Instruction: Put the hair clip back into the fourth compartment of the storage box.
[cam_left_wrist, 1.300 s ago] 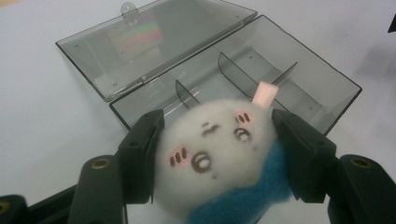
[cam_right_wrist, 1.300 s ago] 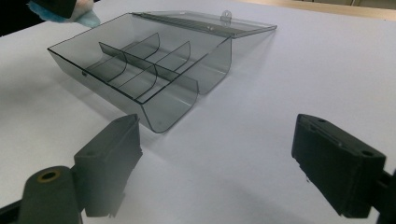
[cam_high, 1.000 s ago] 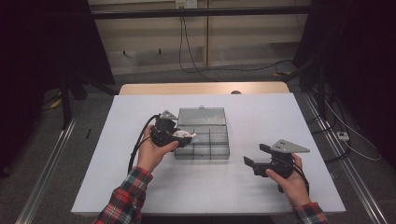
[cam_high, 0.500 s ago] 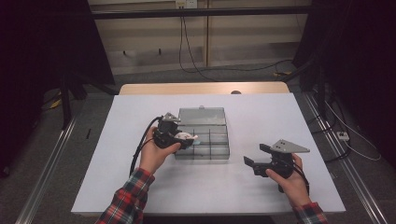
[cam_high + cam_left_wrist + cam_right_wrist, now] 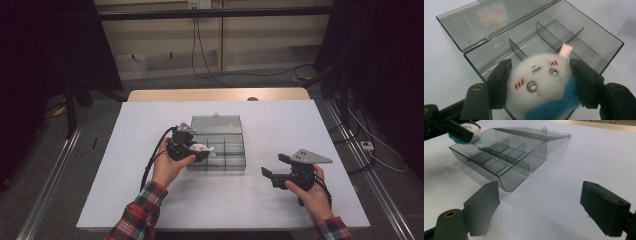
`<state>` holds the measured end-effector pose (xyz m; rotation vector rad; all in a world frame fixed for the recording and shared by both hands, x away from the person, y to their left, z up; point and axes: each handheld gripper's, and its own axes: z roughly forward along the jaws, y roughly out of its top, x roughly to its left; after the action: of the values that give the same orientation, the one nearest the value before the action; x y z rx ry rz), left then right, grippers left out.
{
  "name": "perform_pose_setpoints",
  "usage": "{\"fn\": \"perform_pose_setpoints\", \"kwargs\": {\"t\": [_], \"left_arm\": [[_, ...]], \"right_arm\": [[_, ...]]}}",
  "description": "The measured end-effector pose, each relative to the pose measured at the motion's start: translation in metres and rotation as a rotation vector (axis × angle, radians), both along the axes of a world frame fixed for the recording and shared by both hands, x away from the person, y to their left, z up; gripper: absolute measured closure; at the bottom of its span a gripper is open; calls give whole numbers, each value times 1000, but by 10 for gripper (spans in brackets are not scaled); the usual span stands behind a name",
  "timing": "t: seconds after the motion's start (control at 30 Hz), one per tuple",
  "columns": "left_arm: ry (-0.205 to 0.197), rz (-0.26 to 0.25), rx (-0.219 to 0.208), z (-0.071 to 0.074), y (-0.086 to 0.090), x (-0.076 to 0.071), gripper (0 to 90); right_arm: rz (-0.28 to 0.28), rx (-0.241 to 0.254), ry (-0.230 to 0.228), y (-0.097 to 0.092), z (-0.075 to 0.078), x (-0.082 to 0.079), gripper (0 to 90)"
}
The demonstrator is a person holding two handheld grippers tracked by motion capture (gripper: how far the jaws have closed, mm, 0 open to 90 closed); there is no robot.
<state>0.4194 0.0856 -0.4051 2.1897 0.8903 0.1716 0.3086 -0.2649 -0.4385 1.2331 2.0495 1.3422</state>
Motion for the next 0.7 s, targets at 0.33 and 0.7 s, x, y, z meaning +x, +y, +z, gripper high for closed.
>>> {"fn": "perform_pose_setpoints", "kwargs": {"t": [0.33, 0.7], "left_arm": [[1, -7, 4, -6, -2, 0, 371], [-2, -7, 17, -10, -2, -2, 368]], "right_arm": [[3, -1, 2, 1, 0, 0, 151], [5, -2, 1, 1, 0, 0, 151]]}}
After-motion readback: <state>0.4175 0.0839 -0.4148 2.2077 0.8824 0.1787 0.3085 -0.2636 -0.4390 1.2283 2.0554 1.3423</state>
